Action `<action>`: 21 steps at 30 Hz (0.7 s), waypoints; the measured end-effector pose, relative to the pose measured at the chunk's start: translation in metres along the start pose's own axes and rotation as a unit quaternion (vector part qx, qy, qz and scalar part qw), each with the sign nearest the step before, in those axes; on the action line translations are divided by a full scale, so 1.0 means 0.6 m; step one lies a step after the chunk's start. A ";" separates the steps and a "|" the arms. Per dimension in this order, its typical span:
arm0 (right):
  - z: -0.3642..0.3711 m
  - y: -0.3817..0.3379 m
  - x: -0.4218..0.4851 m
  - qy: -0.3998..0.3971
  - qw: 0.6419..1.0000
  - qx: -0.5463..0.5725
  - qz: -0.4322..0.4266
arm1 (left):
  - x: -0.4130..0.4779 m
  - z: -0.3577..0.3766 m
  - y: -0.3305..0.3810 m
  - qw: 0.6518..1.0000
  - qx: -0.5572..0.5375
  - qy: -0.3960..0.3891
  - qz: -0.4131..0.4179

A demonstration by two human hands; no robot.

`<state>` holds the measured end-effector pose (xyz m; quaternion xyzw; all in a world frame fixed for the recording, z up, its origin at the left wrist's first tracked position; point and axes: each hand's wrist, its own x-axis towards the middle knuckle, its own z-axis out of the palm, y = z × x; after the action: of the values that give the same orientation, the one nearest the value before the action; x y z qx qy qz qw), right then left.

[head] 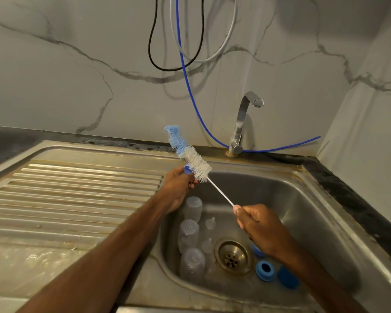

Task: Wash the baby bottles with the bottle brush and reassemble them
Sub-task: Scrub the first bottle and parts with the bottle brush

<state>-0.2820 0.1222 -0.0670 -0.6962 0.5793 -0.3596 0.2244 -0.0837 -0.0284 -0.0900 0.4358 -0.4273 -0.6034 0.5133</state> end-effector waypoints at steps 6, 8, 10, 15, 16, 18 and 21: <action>0.003 -0.011 0.024 0.024 1.000 0.007 -0.004 | -0.004 0.013 -0.008 0.998 -0.002 -0.057 -0.001; 0.003 -0.006 0.022 0.021 1.000 0.004 -0.005 | -0.004 0.012 -0.007 0.999 0.010 -0.039 0.011; 0.002 0.000 0.010 0.011 1.000 -0.003 -0.006 | 0.000 0.000 -0.006 0.999 0.040 0.009 0.030; -0.004 -0.003 0.019 0.020 1.000 0.001 0.001 | -0.002 0.005 -0.018 0.985 0.153 0.021 0.081; -0.002 -0.005 0.024 0.022 1.000 0.001 0.004 | -0.005 0.012 -0.021 0.981 0.169 0.010 0.096; 0.003 -0.007 0.021 0.015 1.000 -0.002 0.006 | -0.006 0.013 -0.019 0.977 0.179 0.016 0.115; 0.002 -0.005 0.001 -0.005 1.000 -0.010 0.005 | -0.002 -0.003 -0.012 0.978 0.164 0.054 0.113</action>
<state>-0.2792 0.1223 -0.0657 -0.6977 0.5847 -0.3491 0.2224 -0.0838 -0.0262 -0.0972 0.4949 -0.5390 -0.4388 0.5215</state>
